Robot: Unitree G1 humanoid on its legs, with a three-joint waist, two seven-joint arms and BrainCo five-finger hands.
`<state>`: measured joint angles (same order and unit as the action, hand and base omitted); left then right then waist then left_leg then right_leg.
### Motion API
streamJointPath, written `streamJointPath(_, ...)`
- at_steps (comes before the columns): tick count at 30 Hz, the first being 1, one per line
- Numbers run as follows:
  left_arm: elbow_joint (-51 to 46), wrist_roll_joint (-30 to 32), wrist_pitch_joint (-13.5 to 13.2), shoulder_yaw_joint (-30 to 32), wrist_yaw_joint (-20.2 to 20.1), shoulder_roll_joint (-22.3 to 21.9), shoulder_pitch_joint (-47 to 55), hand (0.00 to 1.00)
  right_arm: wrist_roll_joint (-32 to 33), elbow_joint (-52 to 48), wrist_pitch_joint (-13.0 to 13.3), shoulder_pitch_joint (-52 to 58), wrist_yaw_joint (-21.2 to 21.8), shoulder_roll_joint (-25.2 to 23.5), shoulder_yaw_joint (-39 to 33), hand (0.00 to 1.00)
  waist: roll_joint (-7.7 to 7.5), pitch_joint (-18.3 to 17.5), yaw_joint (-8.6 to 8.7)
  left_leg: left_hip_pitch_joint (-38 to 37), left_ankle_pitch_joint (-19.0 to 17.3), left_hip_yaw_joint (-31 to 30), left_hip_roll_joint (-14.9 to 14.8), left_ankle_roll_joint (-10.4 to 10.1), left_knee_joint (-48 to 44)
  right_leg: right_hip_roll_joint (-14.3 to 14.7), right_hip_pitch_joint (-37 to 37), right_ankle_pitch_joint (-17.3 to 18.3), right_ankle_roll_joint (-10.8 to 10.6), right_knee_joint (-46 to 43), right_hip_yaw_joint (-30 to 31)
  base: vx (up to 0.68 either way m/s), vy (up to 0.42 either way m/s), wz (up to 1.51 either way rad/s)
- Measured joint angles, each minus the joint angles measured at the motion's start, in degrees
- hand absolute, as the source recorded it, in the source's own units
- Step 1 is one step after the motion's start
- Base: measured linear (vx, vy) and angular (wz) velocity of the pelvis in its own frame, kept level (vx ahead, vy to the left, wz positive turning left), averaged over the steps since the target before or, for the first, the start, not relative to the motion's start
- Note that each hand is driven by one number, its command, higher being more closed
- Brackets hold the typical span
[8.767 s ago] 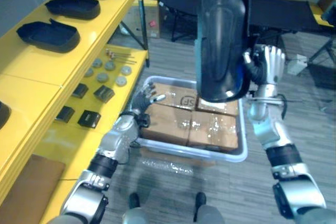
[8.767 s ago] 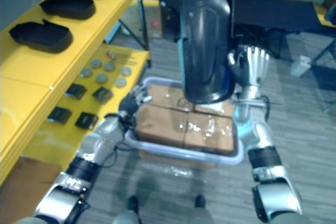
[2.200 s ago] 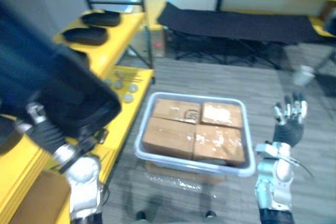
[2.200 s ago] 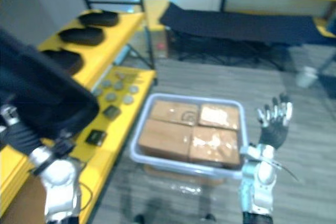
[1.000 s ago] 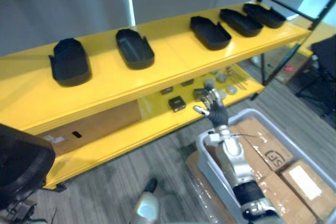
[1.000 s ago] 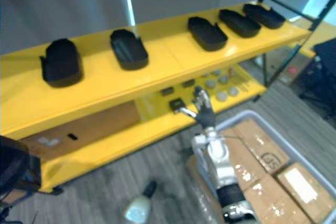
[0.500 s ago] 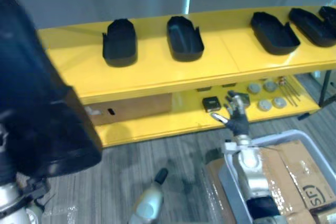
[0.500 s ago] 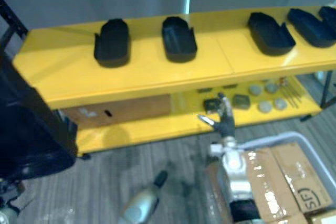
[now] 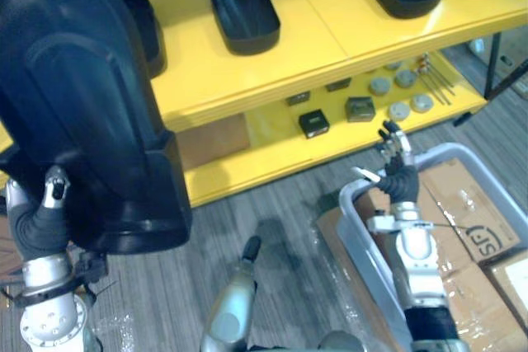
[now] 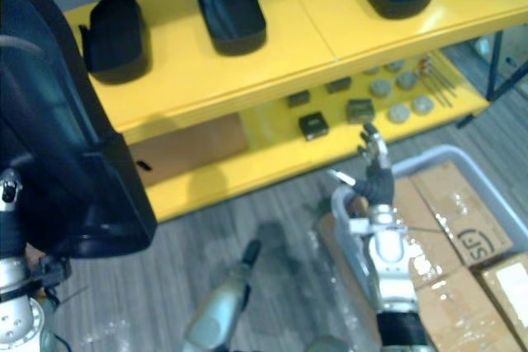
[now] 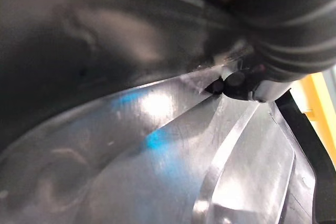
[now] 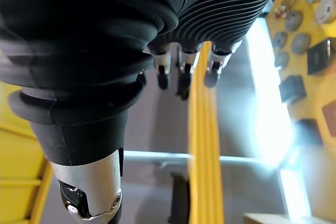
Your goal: Walk over and take plastic housings, then place them on the shelf
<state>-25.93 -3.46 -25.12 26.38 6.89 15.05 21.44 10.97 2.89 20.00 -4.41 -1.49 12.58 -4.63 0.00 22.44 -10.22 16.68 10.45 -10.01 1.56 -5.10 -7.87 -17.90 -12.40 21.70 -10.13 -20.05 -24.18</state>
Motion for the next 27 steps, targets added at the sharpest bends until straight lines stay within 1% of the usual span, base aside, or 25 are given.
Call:
streamJointPath(1,-0.01,-0.01,-0.21,0.35,-0.56,-0.02,0.05,1.00,0.42,-0.06,0.01,0.66,0.06,-0.50,-1.27,0.00,-0.49,0.31,-0.27,2.96,-2.98,1.57,0.51,2.02,-7.54,-0.61,-0.11,0.05,0.24,-0.04,-0.29,0.06,0.141,0.06)
streamJointPath(2,0.01,-0.03,-0.52,0.67,-1.43,-0.04,0.32,1.00,0.52,-0.26,0.02,2.29,-0.30,-1.61,-2.73,0.00,-0.69,0.60,-0.19,5.75,-9.73,5.12,1.61,4.12,-19.26,-0.75,-1.68,-0.53,1.36,-1.19,-0.56,0.09,0.149,0.08)
streamJointPath(3,0.08,-0.03,-0.68,0.60,-1.97,-0.72,0.91,1.00,0.49,-0.40,0.03,3.86,-1.00,-1.65,-2.89,0.00,0.49,0.45,0.34,5.37,-15.44,6.63,1.62,4.82,-23.67,-0.43,-0.95,-1.25,4.72,-6.27,0.73,0.12,0.207,0.23)
streamJointPath(4,0.29,0.00,-0.73,0.52,-2.56,-0.86,1.09,1.00,0.47,-0.50,0.05,5.63,-1.46,-2.08,-3.01,0.00,0.05,0.62,0.69,5.12,-17.14,6.37,1.86,3.91,-24.69,-1.32,1.92,-3.18,8.28,-13.16,4.15,0.07,0.168,0.30)
streamJointPath(5,0.29,-0.01,-0.73,0.59,-2.98,-0.81,0.99,1.00,0.08,-0.53,0.04,6.75,-2.00,-2.57,-3.12,0.00,-0.48,0.69,1.03,4.16,-17.61,6.05,2.32,3.77,-23.51,-1.77,5.92,-7.65,12.32,-19.84,7.77,0.10,0.234,0.27)
streamJointPath(6,0.32,0.01,-0.56,0.66,-3.09,-0.46,0.70,1.00,-0.78,-0.61,0.26,6.87,-2.55,-3.53,-3.57,0.00,-1.78,0.47,1.74,2.71,-17.61,6.09,2.47,3.77,-19.36,-1.78,11.40,-16.16,13.02,-25.61,11.49,0.14,0.190,0.23)
streamJointPath(7,0.41,0.02,-0.23,0.59,-3.11,0.12,-0.49,1.00,-1.24,-0.98,1.37,6.62,-2.85,-4.02,-4.87,0.00,-1.27,0.78,2.13,1.63,-17.01,5.26,1.72,4.85,-16.11,0.23,15.34,-12.77,10.24,-28.58,14.24,0.16,0.140,0.17)
streamJointPath(8,0.40,0.01,0.10,0.57,-3.10,0.04,-1.53,1.00,-1.67,-1.36,1.69,6.25,-3.12,-3.93,-5.89,0.00,-1.29,0.81,2.62,1.02,-16.25,4.08,1.63,5.95,-15.43,1.73,16.43,-9.82,9.36,-28.62,15.13,0.18,0.111,0.20)
streamJointPath(9,0.43,-0.11,0.70,0.61,-2.53,0.18,-3.39,1.00,-2.94,-2.57,2.07,5.39,-4.00,-3.92,-8.03,0.00,0.03,1.55,3.18,-0.10,-15.12,2.77,1.65,6.17,-15.04,4.86,17.96,-6.06,8.03,-26.36,16.44,0.18,0.125,0.16)
streamJointPath(10,0.66,-0.11,1.71,0.38,-2.20,0.32,-5.47,1.00,-3.44,-3.83,2.73,5.27,-4.91,-3.76,-9.81,0.00,0.12,1.57,3.59,-0.91,-15.23,2.72,2.25,6.35,-14.29,6.96,19.76,-4.46,7.30,-22.17,18.18,0.13,0.120,0.19)
streamJointPath(11,0.65,-0.22,2.11,0.09,-1.68,0.32,-6.73,1.00,-3.49,-4.88,2.88,5.03,-5.18,-3.37,-10.30,0.00,0.09,1.56,4.04,-1.04,-15.31,2.48,2.56,6.47,-14.17,8.11,20.82,-4.01,6.89,-20.10,19.37,0.16,0.094,0.37)
streamJointPath(12,0.63,-0.34,2.57,-0.90,-0.25,0.38,-8.66,1.00,-3.96,-7.19,3.47,5.25,-6.56,-2.56,-10.58,0.00,0.38,1.71,5.17,-1.02,-15.30,1.33,3.52,6.36,-14.19,10.04,22.93,-3.89,6.68,-16.98,21.75,0.13,0.032,0.68)
streamJointPath(13,0.59,-0.22,2.97,-2.36,0.59,0.44,-9.85,1.00,-4.22,-9.73,4.00,6.07,-7.65,-2.15,-10.61,0.00,0.33,1.68,6.53,-1.17,-15.46,-0.08,4.50,6.42,-14.18,10.90,24.20,-4.15,6.25,-14.93,23.36,0.20,0.023,0.74)
streamJointPath(14,0.52,-0.12,3.14,-3.13,0.94,0.42,-10.23,1.00,-4.61,-10.96,4.05,6.34,-8.21,-1.96,-10.72,0.00,0.27,1.64,6.71,-1.46,-15.67,-0.55,4.96,6.32,-14.12,10.87,24.53,-4.41,5.83,-13.98,23.45,0.19,-0.035,0.63)
streamJointPath(15,0.08,-0.11,3.53,-4.51,1.39,0.42,-10.23,1.00,-4.67,-13.02,4.84,6.37,-8.96,-1.68,-11.01,0.00,-0.13,1.42,6.36,-2.09,-16.21,-0.66,5.37,5.94,-13.87,10.48,24.83,-5.06,5.23,-11.72,23.34,0.23,-0.086,0.27)
streamJointPath(16,-0.73,-0.06,3.68,-5.37,1.74,0.42,-10.06,1.00,-4.65,-15.04,5.61,5.93,-9.91,-1.34,-11.00,0.00,-0.76,1.07,5.59,-2.40,-16.87,-0.57,5.68,5.49,-13.58,9.79,24.80,-6.01,6.25,-9.35,22.61,0.19,-0.106,0.15)
streamJointPath(17,-1.20,-0.01,3.74,-5.53,1.78,0.43,-9.83,1.00,-4.61,-15.73,6.18,5.51,-10.17,-1.23,-11.01,0.00,-1.11,0.87,5.22,-2.38,-17.27,-0.44,5.89,5.37,-13.62,9.46,24.47,-7.33,6.81,-8.14,22.54,0.18,-0.151,0.09)
streamJointPath(18,-1.56,0.03,3.78,-5.92,1.93,0.63,-9.78,1.00,-4.47,-16.18,6.95,4.59,-11.01,-1.21,-10.93,0.00,-2.62,0.00,4.60,-1.58,-18.28,0.65,6.47,5.14,-14.00,8.19,23.60,-10.33,6.55,-5.85,22.43,0.16,-0.203,0.21)
streamJointPath(19,-1.66,0.05,3.77,-6.87,2.56,0.02,-10.00,1.00,-4.37,-15.42,7.04,2.69,-11.45,-0.62,-10.99,0.00,-1.86,-0.18,4.81,-0.40,-19.69,2.63,4.46,5.18,-15.55,8.57,22.63,-10.25,3.98,-4.19,20.58,0.16,-0.220,0.31)
streamJointPath(20,-1.69,0.19,3.79,-7.50,2.89,0.12,-10.14,1.00,-4.24,-15.20,7.03,1.61,-11.68,-0.47,-10.98,0.00,-1.27,-0.20,5.25,0.03,-19.83,4.25,2.74,5.08,-15.90,9.07,22.17,-10.36,4.21,-3.45,19.52,0.13,-0.216,0.39)
streamJointPath(21,-1.78,1.44,3.78,-7.73,3.11,0.16,-10.34,1.00,-3.67,-15.14,7.02,0.81,-11.79,-0.11,-10.97,0.00,-0.84,-0.41,5.81,0.51,-19.21,6.07,0.95,4.27,-16.34,9.67,22.15,-10.33,4.34,-3.12,18.79,0.14,-0.173,0.29)
streamJointPath(24,-1.87,2.19,3.87,-7.75,4.29,0.37,-11.02,1.00,-3.07,-14.73,6.90,0.00,-10.60,1.10,-11.21,0.00,-0.58,-0.50,6.27,-1.55,-18.95,6.04,0.07,3.98,-14.40,10.68,19.92,-10.51,4.63,-1.22,18.18,0.16,-0.125,0.11)
streamJointPath(25,-1.87,2.19,3.87,-7.75,5.18,0.40,-11.30,1.00,-2.64,-14.71,6.92,-0.18,-10.03,1.21,-11.36,0.00,-0.52,-0.53,6.31,-2.28,-18.94,6.06,-0.10,3.97,-14.10,10.89,19.08,-10.76,5.04,-0.76,18.12,0.12,-0.054,0.02)
streamJointPath(26,-1.86,2.24,3.90,-7.76,6.87,0.41,-11.82,1.00,-2.55,-14.70,7.09,-0.64,-9.24,1.46,-11.71,0.00,-0.47,-0.56,6.33,-3.39,-18.93,5.99,-0.12,3.95,-13.41,10.93,18.01,-10.76,5.04,-0.29,17.94,0.11,-0.046,0.04)
streamJointPath(27,-1.86,2.28,3.91,-7.77,7.55,0.41,-12.07,1.00,-2.55,-14.70,7.19,-0.86,-8.80,1.66,-11.72,0.00,-0.35,-0.63,6.30,-3.61,-18.90,5.93,-0.11,3.89,-13.18,10.93,17.85,-10.76,5.05,-0.29,17.86,0.09,-0.041,0.12)
